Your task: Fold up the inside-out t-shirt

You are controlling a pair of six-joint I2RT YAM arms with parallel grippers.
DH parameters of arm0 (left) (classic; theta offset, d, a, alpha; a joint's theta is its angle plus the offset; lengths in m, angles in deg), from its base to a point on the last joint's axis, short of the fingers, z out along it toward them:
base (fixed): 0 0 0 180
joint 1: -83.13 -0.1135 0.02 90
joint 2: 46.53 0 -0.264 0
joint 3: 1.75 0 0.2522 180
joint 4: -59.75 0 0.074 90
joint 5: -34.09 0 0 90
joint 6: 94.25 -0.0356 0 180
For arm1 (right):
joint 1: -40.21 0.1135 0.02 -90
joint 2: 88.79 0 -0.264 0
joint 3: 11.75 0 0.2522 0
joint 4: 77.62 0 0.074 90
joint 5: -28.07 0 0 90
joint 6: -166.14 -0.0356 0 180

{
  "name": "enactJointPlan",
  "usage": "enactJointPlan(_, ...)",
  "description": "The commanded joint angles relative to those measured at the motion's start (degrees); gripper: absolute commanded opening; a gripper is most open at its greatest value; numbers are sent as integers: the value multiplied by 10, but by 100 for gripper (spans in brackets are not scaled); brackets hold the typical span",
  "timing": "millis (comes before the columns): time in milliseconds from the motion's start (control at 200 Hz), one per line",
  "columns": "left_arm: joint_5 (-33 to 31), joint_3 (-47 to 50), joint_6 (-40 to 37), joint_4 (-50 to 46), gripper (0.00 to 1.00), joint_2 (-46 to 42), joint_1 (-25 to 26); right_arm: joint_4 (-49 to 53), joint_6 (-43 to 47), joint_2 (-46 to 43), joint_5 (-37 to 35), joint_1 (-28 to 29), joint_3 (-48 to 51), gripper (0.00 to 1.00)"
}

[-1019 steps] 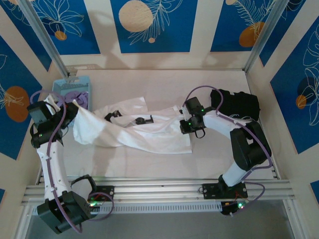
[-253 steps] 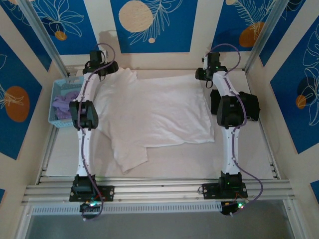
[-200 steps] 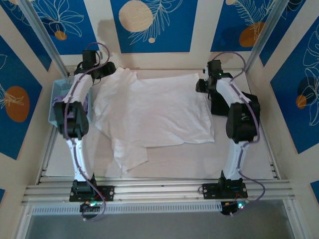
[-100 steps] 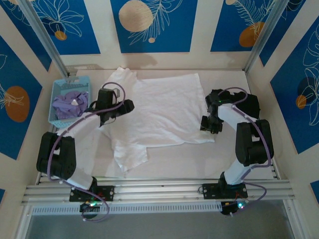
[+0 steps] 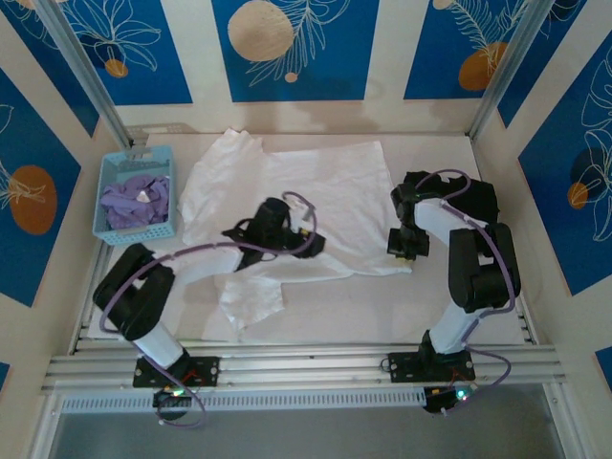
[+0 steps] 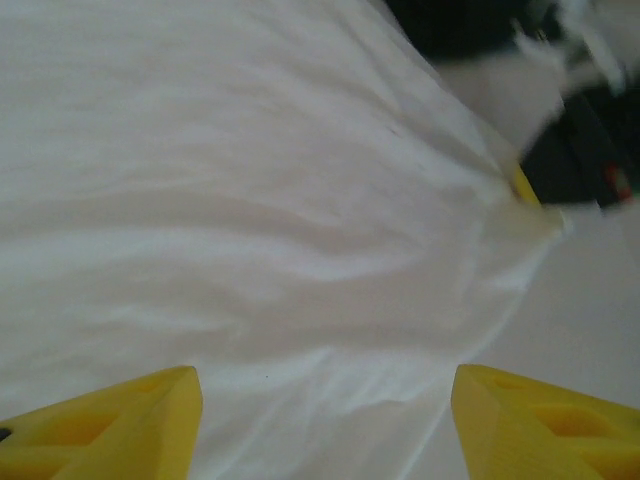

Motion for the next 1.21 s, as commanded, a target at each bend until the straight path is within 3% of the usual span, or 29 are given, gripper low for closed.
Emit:
enactJointPlan(0,-20,-19,-162,59,69,52,71,5,19,-69,103,-13,-2,3)
enactJointPlan(160,-29,-82,-265,83,72,153,124,8,33,-116,215,-47,0,3)
enactJointPlan(335,-53,-157,-304,88,67,246,139,-5,38,-124,309,-79,8,2)
enactJointPlan(395,-67,-177,-306,83,56,267,139,-12,36,-123,339,-87,9,2)
enactJointPlan(500,-89,-178,-294,97,26,271,136,-20,36,-116,377,-100,0,2)
enactJointPlan(565,-69,-166,-275,93,0,254,126,-25,34,-107,382,-102,-12,2)
enactJointPlan(810,115,-29,-113,146,0,136,43,-37,47,30,320,-50,-123,6)
enactJointPlan(970,151,-2,-59,166,0,136,13,-15,70,127,260,-19,-216,13)
enactJointPlan(1070,166,-8,-38,171,0,149,7,1,80,121,203,-4,-223,22)
enactJointPlan(1200,172,-13,-22,179,0,158,6,-7,78,53,156,8,-159,34)
